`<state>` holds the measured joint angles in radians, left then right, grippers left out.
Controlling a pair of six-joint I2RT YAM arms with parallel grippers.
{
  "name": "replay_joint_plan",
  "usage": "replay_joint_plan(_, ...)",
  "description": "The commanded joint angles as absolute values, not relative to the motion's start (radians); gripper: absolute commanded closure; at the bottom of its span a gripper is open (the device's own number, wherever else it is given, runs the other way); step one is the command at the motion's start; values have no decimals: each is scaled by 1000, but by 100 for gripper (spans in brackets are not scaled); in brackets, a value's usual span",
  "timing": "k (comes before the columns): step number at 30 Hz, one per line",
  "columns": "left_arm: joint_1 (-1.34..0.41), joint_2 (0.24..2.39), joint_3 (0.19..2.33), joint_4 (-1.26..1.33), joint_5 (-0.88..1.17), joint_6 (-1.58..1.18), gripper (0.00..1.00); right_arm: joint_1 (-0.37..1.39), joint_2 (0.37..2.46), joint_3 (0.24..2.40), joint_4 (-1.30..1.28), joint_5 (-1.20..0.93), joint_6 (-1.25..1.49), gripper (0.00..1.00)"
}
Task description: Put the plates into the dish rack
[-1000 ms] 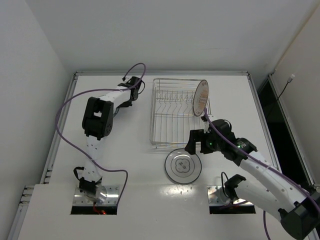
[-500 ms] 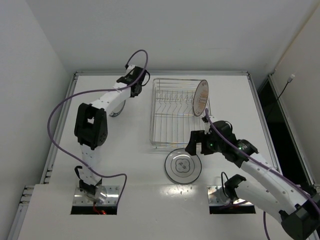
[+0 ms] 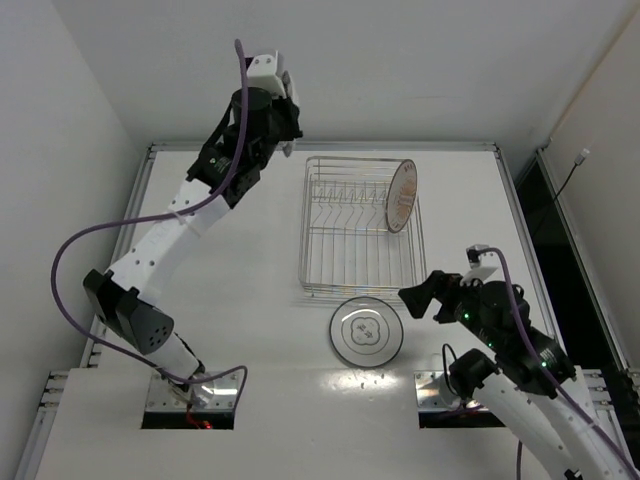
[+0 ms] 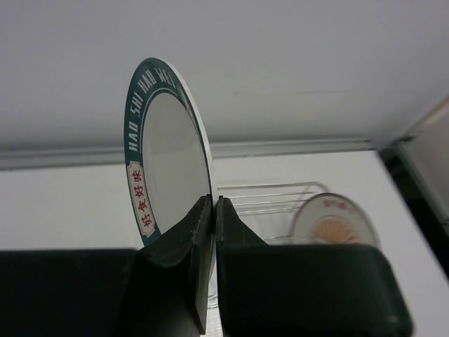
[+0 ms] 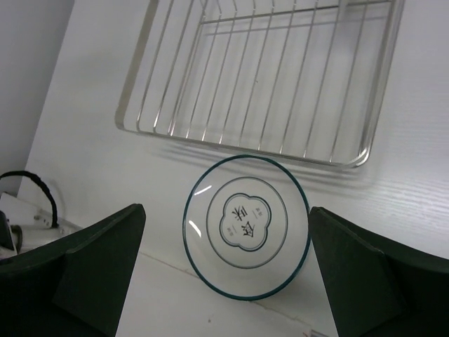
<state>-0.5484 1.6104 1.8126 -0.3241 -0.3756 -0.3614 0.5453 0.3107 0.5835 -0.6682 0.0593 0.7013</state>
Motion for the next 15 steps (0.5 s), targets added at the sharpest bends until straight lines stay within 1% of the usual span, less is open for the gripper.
replay_joint_plan(1,-593,1626,1804,-121,-119,-379,100,543,288,571,-745,153,790,0)
replay_joint_plan(3,-615,1657,1804,-46,-66,-391,100,543,288,571,-746,164,801,0)
replay_joint_plan(8,-627,1727,1744,176,81,-541,100,543,276,571,-767,184,819,0)
replay_joint_plan(9,-627,1755,1735,231,90,-560,100,543,267,571,-776,184,819,0)
replay_joint_plan(15,-649,1874,1775,340,126,-712,100,543,242,561,-776,202,828,0)
